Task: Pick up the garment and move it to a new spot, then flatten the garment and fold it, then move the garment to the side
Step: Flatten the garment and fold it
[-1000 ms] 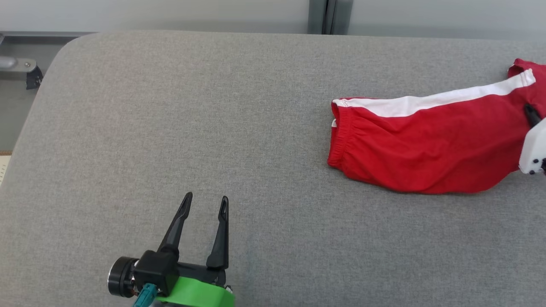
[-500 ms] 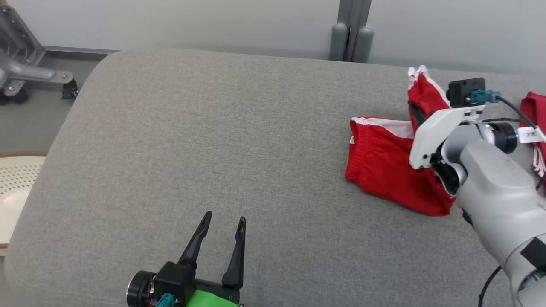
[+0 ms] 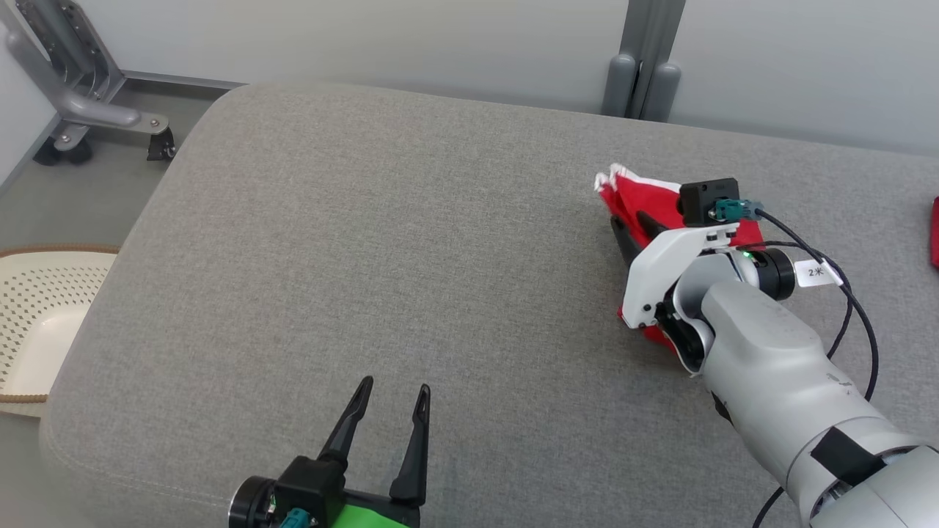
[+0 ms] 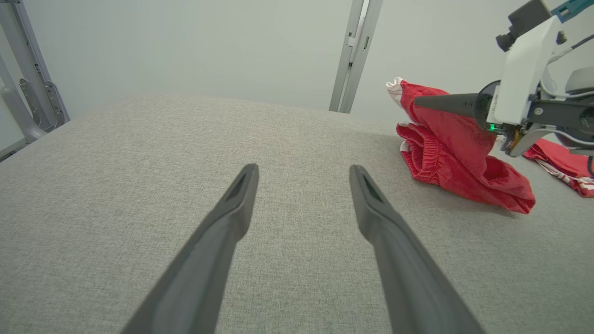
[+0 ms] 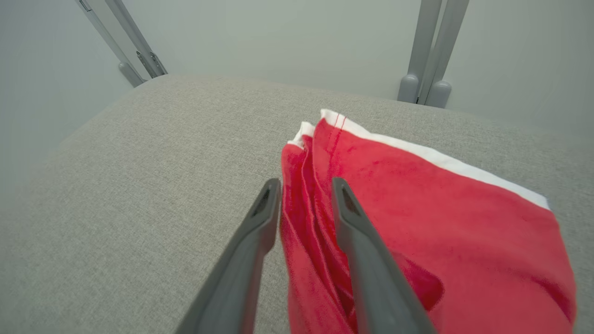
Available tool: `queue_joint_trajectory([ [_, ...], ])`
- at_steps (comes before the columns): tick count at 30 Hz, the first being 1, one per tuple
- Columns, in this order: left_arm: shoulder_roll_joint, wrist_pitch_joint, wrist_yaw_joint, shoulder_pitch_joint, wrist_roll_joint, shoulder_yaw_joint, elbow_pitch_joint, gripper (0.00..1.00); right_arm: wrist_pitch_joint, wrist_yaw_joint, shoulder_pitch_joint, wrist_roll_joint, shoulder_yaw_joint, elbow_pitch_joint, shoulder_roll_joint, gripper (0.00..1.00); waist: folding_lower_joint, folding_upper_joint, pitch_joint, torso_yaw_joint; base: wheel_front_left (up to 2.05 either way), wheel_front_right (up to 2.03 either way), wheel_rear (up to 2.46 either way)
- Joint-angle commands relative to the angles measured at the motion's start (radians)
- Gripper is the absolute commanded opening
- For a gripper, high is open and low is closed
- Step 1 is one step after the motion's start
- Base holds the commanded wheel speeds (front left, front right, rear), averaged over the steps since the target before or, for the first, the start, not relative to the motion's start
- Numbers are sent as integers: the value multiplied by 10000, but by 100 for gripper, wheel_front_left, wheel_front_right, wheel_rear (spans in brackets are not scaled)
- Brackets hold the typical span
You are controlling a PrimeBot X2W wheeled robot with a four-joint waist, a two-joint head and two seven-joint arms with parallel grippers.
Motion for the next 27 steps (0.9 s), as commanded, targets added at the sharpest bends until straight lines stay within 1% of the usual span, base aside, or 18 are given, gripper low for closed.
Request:
queue_joint_trajectory([
  [1, 22, -30, 64, 63, -79, 13, -43, 100, -181, -2, -135, -107, -58, 43, -34, 100, 0, -1, 9, -22, 0, 0, 0],
  [5, 23, -30, 123, 110, -107, 68, -118, 100, -605, -2, -304, -254, -231, -41, -394, 100, 0, -1, 0, -160, 0, 0, 0],
  [9, 23, -30, 164, 151, -143, 114, -232, 100, -799, -2, -299, -454, -426, -108, -973, 100, 0, -1, 15, -386, 0, 0, 0],
  [10, 23, -30, 173, 137, -145, 107, -258, 100, -812, -2, -205, -410, -539, -119, -1167, 100, 0, -1, 29, -440, 0, 0, 0],
  [12, 23, -30, 184, 89, -150, 104, -297, 100, -818, -2, 68, -150, -779, -207, -1357, 100, 0, -1, 60, -522, 0, 0, 0],
  [13, 23, -30, 186, 66, -152, 97, -307, 100, -802, -1, 217, 43, -900, -321, -1365, 79, 0, -1, 71, -545, 0, 0, 0],
  [14, 23, -30, 189, 44, -146, 94, -324, 100, -678, 1, 389, 370, -1054, -543, -1357, 0, 0, -1, 93, -575, 0, 0, 0],
  [16, 24, -30, 191, 6, -148, 70, -342, 100, -238, 1, 758, 899, -1142, -1086, -1409, 0, 0, -1, 133, -601, 0, 0, 0],
  [20, 24, -30, 115, -131, -159, 2, -361, 100, 804, -1, 1662, 1751, -871, -2417, -1806, 0, 0, -1, 255, -531, 0, 0, 0],
  [24, 24, -30, 59, -268, -200, -8, -319, 100, 1402, 1, 2357, 2172, -426, -3471, -2013, 0, 0, -1, 357, -386, 0, 0, 0],
  [27, 24, -32, 10, -321, -212, -8, -275, 100, 1655, 1, 2746, 2367, -70, -4090, -1972, 0, 0, -1, 394, -295, 0, 0, 0],
])
